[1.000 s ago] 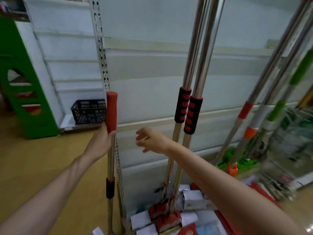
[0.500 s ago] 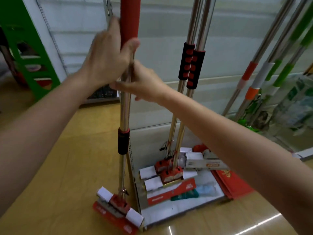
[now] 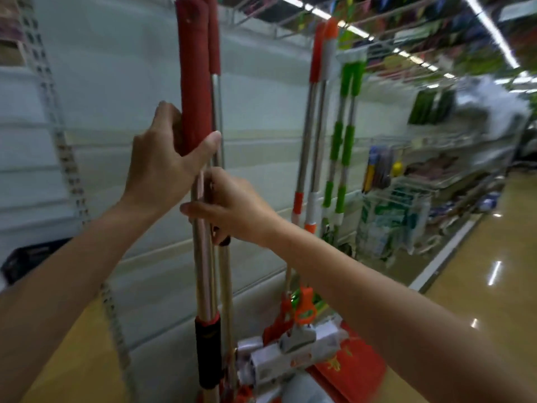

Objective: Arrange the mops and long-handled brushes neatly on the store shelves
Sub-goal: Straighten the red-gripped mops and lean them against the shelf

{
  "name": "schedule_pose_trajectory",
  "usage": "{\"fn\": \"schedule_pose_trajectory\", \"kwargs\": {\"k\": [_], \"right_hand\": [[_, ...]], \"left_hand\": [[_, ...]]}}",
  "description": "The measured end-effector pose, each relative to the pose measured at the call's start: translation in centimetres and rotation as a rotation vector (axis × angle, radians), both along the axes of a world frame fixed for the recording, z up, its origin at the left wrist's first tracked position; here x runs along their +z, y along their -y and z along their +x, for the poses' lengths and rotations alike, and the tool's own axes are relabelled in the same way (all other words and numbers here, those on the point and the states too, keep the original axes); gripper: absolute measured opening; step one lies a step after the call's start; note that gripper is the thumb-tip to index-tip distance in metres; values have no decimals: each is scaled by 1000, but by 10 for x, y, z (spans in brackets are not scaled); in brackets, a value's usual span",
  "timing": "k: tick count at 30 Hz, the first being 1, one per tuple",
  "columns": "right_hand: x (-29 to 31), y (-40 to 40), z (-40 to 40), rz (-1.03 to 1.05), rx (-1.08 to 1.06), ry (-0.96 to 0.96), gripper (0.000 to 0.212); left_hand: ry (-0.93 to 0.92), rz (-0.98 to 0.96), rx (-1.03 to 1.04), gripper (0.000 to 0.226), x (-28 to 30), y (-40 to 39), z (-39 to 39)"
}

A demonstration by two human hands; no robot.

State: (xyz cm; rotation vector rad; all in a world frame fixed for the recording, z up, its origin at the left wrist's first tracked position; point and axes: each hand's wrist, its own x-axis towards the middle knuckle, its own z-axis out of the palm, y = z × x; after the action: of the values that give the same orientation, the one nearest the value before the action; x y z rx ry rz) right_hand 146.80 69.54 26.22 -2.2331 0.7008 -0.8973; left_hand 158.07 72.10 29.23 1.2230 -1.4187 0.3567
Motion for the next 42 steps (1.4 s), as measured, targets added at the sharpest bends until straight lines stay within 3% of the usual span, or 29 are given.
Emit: {"fn": "schedule_pose_trajectory", "kwargs": {"k": [10,15,17,21,23,32,42], "right_hand": [[40,33,-67,-59,-98,46,25],[41,54,-77,-69,-84,38,23],[45,66,-77,-76,-65,39,23],[56,92,-70,-99,-42,46,19],[60,104,-66,-109,-15,44,13],[87,144,-42,-163,74,30,32],[121,171,-14,-126,227,58,44]], "left_hand": [[-152,-66,-214,27,37,45,-57],[-206,121,-426,41,18,62,-58],[-225,163,-453,36,15,69,-57],[-246,189,-396,6,29,78,-58],[-264,169,-340,3,42,83,-61],[-333,151,-189,6,83,111,-55],[-324,136,56,26,116,129,-48]]}}
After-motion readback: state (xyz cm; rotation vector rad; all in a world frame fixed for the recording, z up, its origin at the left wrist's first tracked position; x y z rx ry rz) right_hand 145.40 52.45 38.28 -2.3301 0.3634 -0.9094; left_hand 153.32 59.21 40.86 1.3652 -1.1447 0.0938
